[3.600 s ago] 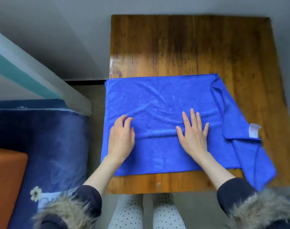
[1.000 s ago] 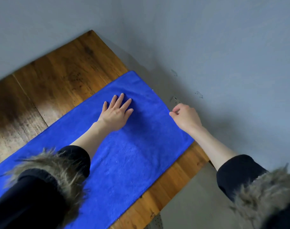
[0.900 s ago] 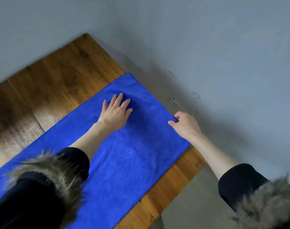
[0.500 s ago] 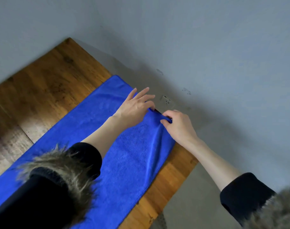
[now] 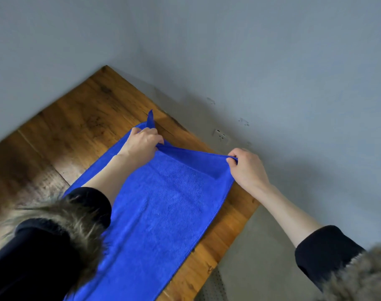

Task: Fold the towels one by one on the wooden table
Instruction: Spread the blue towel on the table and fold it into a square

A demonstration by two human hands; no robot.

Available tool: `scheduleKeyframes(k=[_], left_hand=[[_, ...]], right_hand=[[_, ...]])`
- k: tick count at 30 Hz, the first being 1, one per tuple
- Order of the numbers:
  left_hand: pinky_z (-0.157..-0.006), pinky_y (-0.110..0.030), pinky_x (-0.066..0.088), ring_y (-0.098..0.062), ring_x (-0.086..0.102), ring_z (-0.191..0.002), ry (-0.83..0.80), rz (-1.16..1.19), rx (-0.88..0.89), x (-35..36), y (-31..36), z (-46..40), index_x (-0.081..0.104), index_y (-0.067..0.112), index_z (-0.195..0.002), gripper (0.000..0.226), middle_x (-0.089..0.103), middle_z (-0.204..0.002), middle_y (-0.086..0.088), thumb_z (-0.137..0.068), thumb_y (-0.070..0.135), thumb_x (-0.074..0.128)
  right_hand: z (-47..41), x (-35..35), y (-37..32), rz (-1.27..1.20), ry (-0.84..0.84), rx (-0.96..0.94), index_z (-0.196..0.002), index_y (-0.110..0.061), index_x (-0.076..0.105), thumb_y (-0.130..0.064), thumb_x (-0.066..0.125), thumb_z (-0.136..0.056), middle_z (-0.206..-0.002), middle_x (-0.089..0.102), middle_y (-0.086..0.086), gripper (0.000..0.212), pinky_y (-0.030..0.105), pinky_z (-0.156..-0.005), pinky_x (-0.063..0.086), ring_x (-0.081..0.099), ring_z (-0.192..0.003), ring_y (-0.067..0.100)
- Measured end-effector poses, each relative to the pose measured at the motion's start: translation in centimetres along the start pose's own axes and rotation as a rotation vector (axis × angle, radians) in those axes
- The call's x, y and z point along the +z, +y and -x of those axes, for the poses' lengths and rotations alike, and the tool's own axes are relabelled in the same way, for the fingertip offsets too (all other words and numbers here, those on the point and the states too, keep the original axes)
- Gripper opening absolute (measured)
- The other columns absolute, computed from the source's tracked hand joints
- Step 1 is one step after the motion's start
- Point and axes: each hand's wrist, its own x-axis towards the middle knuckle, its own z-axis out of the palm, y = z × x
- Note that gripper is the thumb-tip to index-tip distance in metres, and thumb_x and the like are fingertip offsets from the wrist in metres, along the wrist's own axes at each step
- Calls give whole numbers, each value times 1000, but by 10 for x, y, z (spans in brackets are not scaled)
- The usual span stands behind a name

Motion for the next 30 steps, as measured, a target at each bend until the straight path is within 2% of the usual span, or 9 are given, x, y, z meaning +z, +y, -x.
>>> scheduleKeyframes(k=[5,7,10,13,17,21,23,26,30], left_hand=[[-87,-32,29,-23,55,-100,151,-27,-57,-26,-18,31,63,11,-101,23,61,-101,-5,-93,30,52],[-87,-32,28,-22,57,-97,200,1,-64,-36,-26,52,62,10,-96,24,63,-97,-4,-92,31,53],[-87,-34,31,-26,58,-94,221,7,-8,-48,-40,94,63,8,-98,15,63,-98,-7,-93,15,51],[-80,-41,40,-35,59,-84,283,48,63,-65,-53,141,66,1,-97,16,63,-93,-16,-89,0,52],[-73,-44,46,-37,60,-77,387,111,114,-83,-72,212,68,-1,-90,13,63,-86,-18,-85,-4,57],[-65,-43,48,-39,60,-69,439,178,123,-81,-87,294,69,-3,-84,13,62,-78,-20,-78,-11,60],[-64,-44,48,-39,60,-68,440,212,102,-74,-92,323,69,-3,-83,15,63,-77,-20,-76,-13,60],[-65,-44,48,-39,61,-70,439,238,45,-65,-112,375,68,-4,-83,16,64,-79,-21,-75,-15,60],[-60,-43,47,-38,60,-68,420,189,4,-53,-138,429,68,-2,-81,18,63,-77,-19,-74,-16,60]], right_hand=[[24,-15,-22,-58,95,18,-87,-11,58,-14,48,-92,-89,56,1,11,25,-65,36,52,-77,17],[41,-18,-35,-83,118,11,-88,-11,56,-15,50,-92,-88,57,0,8,26,-66,36,51,-77,17],[75,-16,-60,-102,137,-24,-90,-10,57,-15,53,-91,-87,57,0,7,27,-67,39,52,-78,17],[117,-11,-89,-135,213,-48,-86,-14,56,-15,56,-89,-80,55,-4,4,13,-57,32,48,-71,12],[184,9,-136,-177,258,-116,-80,-19,51,-12,58,-88,-79,51,-7,12,1,-61,34,46,-69,7],[249,37,-180,-177,190,-155,-83,-15,53,-12,56,-88,-83,51,-6,7,15,-63,38,45,-71,9],[269,48,-194,-165,132,-185,-85,-11,56,-12,56,-88,-84,52,-5,3,23,-69,38,46,-75,11],[309,73,-221,-159,12,-250,-85,-9,57,-11,56,-87,-81,50,-4,3,23,-68,34,44,-73,12],[346,105,-244,-137,-241,-295,-79,-17,50,-17,56,-88,-78,51,-5,11,23,-67,36,46,-73,13]])
